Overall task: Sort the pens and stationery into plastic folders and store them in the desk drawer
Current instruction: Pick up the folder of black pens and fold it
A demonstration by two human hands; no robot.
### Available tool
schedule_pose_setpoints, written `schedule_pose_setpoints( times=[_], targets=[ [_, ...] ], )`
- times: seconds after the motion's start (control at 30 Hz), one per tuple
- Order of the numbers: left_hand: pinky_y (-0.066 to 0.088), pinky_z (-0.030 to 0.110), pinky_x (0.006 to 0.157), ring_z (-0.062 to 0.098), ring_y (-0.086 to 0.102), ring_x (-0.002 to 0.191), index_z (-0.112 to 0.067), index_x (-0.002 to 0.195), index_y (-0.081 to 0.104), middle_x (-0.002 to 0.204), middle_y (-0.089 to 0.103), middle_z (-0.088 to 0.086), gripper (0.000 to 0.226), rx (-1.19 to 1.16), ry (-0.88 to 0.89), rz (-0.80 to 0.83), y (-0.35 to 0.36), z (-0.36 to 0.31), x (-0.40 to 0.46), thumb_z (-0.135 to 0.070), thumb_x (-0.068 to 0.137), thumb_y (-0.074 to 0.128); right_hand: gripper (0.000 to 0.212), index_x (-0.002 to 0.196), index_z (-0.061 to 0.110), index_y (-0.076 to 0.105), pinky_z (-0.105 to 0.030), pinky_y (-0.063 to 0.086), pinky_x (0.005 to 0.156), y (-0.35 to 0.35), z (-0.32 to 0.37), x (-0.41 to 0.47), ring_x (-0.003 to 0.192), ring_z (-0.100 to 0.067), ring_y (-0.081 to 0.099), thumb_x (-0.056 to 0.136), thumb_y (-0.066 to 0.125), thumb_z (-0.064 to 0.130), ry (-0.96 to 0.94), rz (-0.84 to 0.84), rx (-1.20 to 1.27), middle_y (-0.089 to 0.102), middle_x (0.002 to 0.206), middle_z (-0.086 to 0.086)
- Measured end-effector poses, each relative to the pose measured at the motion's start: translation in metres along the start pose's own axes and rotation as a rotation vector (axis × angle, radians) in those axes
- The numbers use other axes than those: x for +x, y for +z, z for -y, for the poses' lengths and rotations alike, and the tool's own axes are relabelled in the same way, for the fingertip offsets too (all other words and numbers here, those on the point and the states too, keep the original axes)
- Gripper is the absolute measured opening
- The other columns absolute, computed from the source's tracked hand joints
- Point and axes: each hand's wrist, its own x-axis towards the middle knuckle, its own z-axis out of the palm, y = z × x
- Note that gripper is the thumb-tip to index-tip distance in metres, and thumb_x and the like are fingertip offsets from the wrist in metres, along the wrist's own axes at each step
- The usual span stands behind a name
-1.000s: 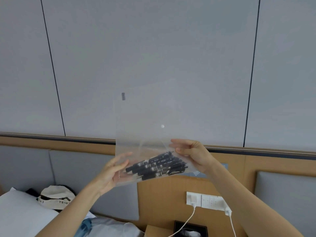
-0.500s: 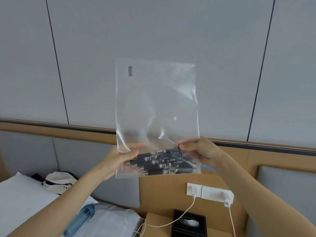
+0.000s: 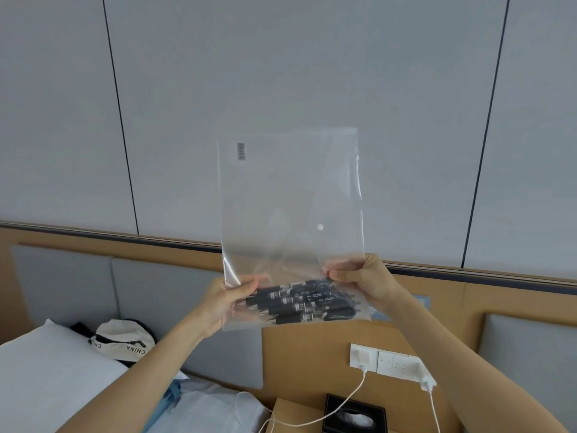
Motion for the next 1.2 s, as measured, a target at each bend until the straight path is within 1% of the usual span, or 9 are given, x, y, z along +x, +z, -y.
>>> schedule_pose_setpoints(
  times=[0.23, 0.33, 0.5, 0.67, 0.73, 0.83, 0.9, 1.03, 1.2],
  targets=[
    [0.059, 0.042, 0.068, 0.03, 0.065, 0.105, -0.025, 0.12, 0.065, 0.12, 0.066, 0.004, 0.041, -0.16, -0.024, 0.151, -0.002, 0.0, -0.01, -0.008, 0.087, 0.047, 0.017, 0.078, 0.002, 0.074, -0.029, 0.056, 0.056, -0.007, 0.003, -0.006, 0.064, -0.025, 0.068, 0.07, 0.066, -0.011, 0.021, 0.033, 0.028, 0.072, 0.075, -0.015],
    [0.058, 0.046, 0.071, 0.03, 0.063, 0.108, -0.026, 0.121, 0.064, 0.122, 0.065, 0.002, 0.046, -0.221, -0.004, 0.149, -0.003, 0.0, -0.008, -0.004, 0.085, 0.047, 0.026, 0.076, 0.007, 0.077, -0.028, 0.056, 0.058, -0.008, 0.005, -0.008, 0.065, -0.022, 0.068, 0.074, 0.063, -0.015, 0.008, 0.018, 0.013, 0.073, 0.076, -0.012],
    [0.058, 0.044, 0.076, 0.025, 0.069, 0.093, -0.008, 0.11, 0.063, 0.108, 0.069, 0.015, 0.034, -0.229, -0.069, 0.038, 0.0, 0.006, -0.004, -0.007, 0.077, 0.053, 0.035, 0.085, 0.007, 0.076, -0.024, 0.057, 0.067, -0.009, 0.008, -0.01, 0.084, -0.018, 0.07, 0.08, 0.054, -0.02, 0.007, 0.006, 0.038, 0.074, 0.092, -0.009],
    [0.053, 0.045, 0.084, 0.027, 0.07, 0.086, -0.006, 0.101, 0.07, 0.102, 0.071, 0.013, 0.028, -0.254, -0.119, -0.027, 0.003, 0.005, 0.002, -0.009, 0.077, 0.056, 0.038, 0.084, 0.005, 0.074, -0.021, 0.055, 0.063, -0.008, 0.007, -0.009, 0.078, -0.013, 0.071, 0.082, 0.048, -0.022, 0.041, -0.027, 0.063, 0.074, 0.084, -0.006],
    [0.056, 0.04, 0.077, 0.027, 0.07, 0.081, -0.006, 0.092, 0.073, 0.096, 0.072, 0.014, 0.024, -0.243, -0.124, -0.034, 0.003, 0.004, 0.004, -0.01, 0.077, 0.055, 0.042, 0.079, 0.008, 0.077, -0.022, 0.056, 0.064, -0.01, 0.004, -0.009, 0.079, -0.015, 0.071, 0.082, 0.048, -0.022, 0.045, -0.031, 0.077, 0.074, 0.086, -0.006],
    [0.059, 0.034, 0.065, 0.028, 0.071, 0.078, -0.003, 0.103, 0.065, 0.094, 0.072, 0.014, 0.027, -0.25, -0.149, -0.021, 0.006, 0.003, 0.002, -0.009, 0.081, 0.051, 0.038, 0.083, 0.007, 0.076, -0.025, 0.057, 0.067, -0.015, 0.003, -0.01, 0.081, -0.017, 0.071, 0.081, 0.05, -0.021, 0.07, -0.045, 0.082, 0.074, 0.09, -0.008],
    [0.059, 0.038, 0.068, 0.029, 0.071, 0.081, -0.005, 0.107, 0.064, 0.098, 0.072, 0.015, 0.028, -0.254, -0.156, -0.03, 0.007, 0.003, 0.001, -0.008, 0.089, 0.043, 0.034, 0.089, 0.005, 0.074, -0.028, 0.059, 0.072, -0.018, 0.004, -0.012, 0.082, -0.02, 0.07, 0.082, 0.051, -0.019, 0.096, -0.049, 0.072, 0.074, 0.093, -0.01],
    [0.042, 0.054, 0.1, 0.043, 0.06, 0.108, -0.012, 0.114, 0.07, 0.121, 0.063, 0.02, 0.05, -0.298, -0.168, -0.034, 0.002, 0.0, -0.002, -0.02, 0.093, 0.025, 0.031, 0.096, 0.004, 0.072, -0.027, 0.058, 0.065, -0.021, 0.008, -0.017, 0.077, -0.02, 0.07, 0.084, 0.05, -0.015, 0.128, -0.042, 0.047, 0.073, 0.093, -0.01],
    [0.043, 0.047, 0.097, 0.042, 0.057, 0.113, -0.017, 0.118, 0.067, 0.123, 0.063, 0.016, 0.068, -0.257, -0.266, 0.062, -0.008, -0.01, -0.002, -0.061, 0.093, 0.023, 0.032, 0.101, 0.004, 0.07, -0.025, 0.058, 0.067, -0.019, 0.01, -0.02, 0.079, -0.019, 0.07, 0.084, 0.051, -0.015, 0.114, -0.03, 0.006, 0.073, 0.097, -0.009]
  ],
)
